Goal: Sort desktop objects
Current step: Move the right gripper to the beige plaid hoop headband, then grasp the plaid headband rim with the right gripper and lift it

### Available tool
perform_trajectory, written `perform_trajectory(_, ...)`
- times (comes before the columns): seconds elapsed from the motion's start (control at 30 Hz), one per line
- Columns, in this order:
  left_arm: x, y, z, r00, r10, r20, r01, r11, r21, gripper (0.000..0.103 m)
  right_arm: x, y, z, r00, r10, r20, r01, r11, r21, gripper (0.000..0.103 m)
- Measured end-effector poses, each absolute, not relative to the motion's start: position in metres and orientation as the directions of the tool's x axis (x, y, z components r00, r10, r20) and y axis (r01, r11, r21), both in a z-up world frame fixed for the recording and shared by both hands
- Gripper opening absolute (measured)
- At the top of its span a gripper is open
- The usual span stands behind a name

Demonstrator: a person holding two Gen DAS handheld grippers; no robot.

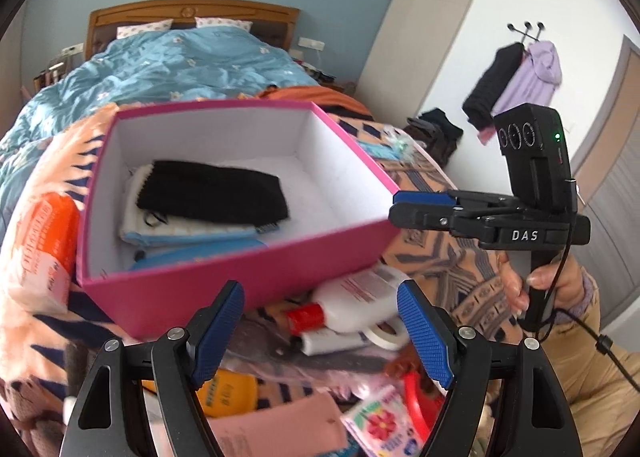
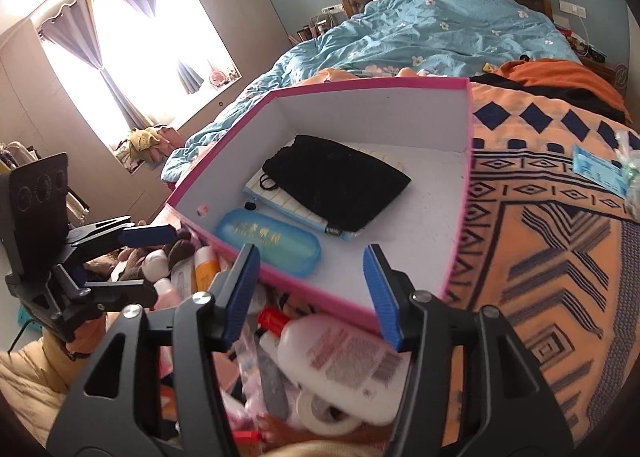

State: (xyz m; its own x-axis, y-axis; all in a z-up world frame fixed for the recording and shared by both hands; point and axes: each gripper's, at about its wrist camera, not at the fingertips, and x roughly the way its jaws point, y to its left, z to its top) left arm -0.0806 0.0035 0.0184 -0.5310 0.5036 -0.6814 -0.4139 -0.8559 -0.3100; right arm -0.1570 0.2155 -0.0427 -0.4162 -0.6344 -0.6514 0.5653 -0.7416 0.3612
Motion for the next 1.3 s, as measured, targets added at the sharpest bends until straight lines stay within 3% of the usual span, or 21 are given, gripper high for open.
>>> perform_trajectory(0.5, -0.016, 0.077, -0.013, -0.333, 0.580, -0.743, -0.537, -0.765, -0.356, 0.081, -0.059, 0.269, -0.094, -0.387, -0.498, -0.776, 0.614, -0.767, 0.186, 0.057)
perform_trajectory(0.9, 0.009, 0.106, -0.026, -0.271, 0.568, -0.777, -0.538, -0.759, -0.367, 0.081, -0.041, 0.230, -0.120, -0.445, -0.379, -0.811, 0.761, -0.638, -0.119, 0.057)
perform_trajectory(1.07, 0.007, 0.106, -0.026, -0.270, 0.569, -0.777, -0.523, -0.764, -0.378, 0.081, -0.043, 0.228, -0.121, -0.445, -0.363, -0.819, 0.789, -0.592, -0.166, 0.034)
perform_trajectory(1.3, 0.001, 0.106, -0.024, -0.269, 0.577, -0.771, -0.499, -0.769, -0.401, 0.081, -0.053, 0.255, -0.108, -0.438, -0.404, -0.803, 0.733, -0.677, -0.059, 0.019)
